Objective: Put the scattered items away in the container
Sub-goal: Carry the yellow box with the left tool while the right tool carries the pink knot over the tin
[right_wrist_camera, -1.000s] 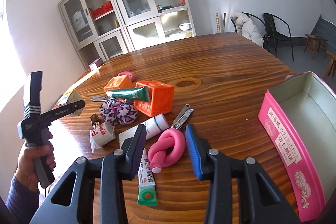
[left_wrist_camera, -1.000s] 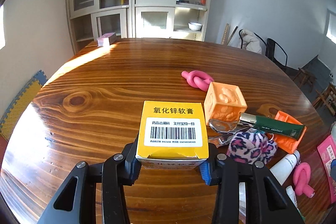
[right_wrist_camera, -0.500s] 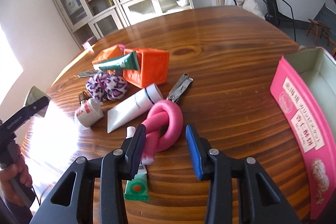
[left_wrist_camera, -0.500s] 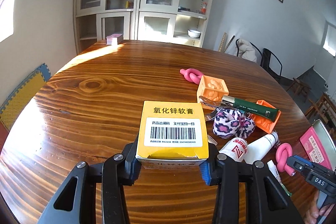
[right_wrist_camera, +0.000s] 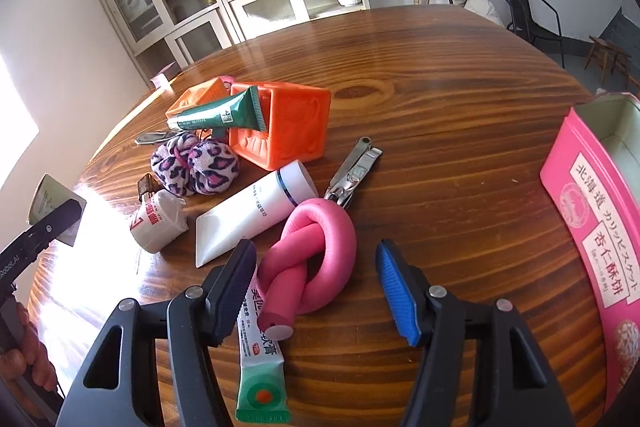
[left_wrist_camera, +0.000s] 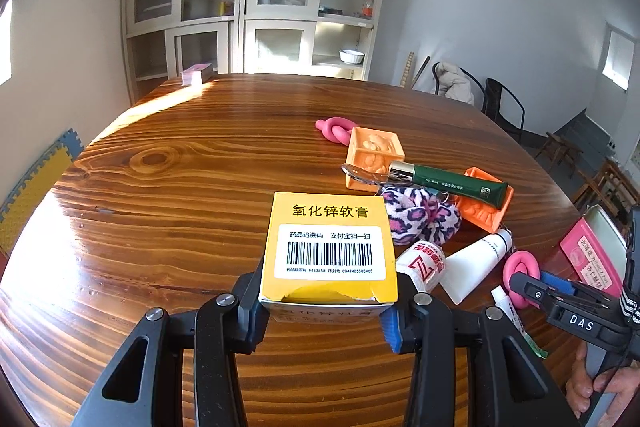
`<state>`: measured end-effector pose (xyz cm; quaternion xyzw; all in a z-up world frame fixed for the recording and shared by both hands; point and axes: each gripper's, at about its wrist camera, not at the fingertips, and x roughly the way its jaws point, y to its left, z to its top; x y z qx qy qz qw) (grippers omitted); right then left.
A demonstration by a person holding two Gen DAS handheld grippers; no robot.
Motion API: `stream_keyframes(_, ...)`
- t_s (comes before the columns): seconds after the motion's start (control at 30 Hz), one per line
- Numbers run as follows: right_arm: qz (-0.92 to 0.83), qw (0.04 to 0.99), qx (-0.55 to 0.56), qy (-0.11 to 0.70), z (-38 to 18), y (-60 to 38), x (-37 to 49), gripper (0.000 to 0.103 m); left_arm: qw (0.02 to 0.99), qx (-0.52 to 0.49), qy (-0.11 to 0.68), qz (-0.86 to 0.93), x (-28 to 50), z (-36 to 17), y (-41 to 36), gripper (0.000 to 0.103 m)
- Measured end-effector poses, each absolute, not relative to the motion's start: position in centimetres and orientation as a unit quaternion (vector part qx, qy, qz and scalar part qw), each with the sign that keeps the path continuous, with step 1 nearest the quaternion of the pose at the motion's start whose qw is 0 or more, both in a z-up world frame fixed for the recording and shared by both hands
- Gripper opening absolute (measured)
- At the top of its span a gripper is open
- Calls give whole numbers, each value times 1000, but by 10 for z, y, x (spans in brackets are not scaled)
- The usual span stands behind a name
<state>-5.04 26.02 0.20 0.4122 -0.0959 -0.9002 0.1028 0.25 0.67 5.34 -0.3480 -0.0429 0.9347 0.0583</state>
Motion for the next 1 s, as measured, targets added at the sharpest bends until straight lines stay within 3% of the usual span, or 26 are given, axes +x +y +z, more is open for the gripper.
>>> stream_keyframes(0.03, -900, 109, 412, -95, 3, 259, -49, 52, 61, -349, -41, 934, 3, 53, 9, 46)
stream_keyframes(0.4, -933, 97, 334, -96, 43, 268, -8, 50, 89, -332, -20, 939, 17, 61, 37, 46)
stream_keyframes(0.7, -964, -26, 224, -138, 82, 334, 46, 51, 143, -329, -21, 933, 37, 69, 86, 46)
stream_keyframes(1.0, -956, -146, 211, -142, 91, 427, 87, 51, 226, -322, 7, 919, 44, 89, 177, 47)
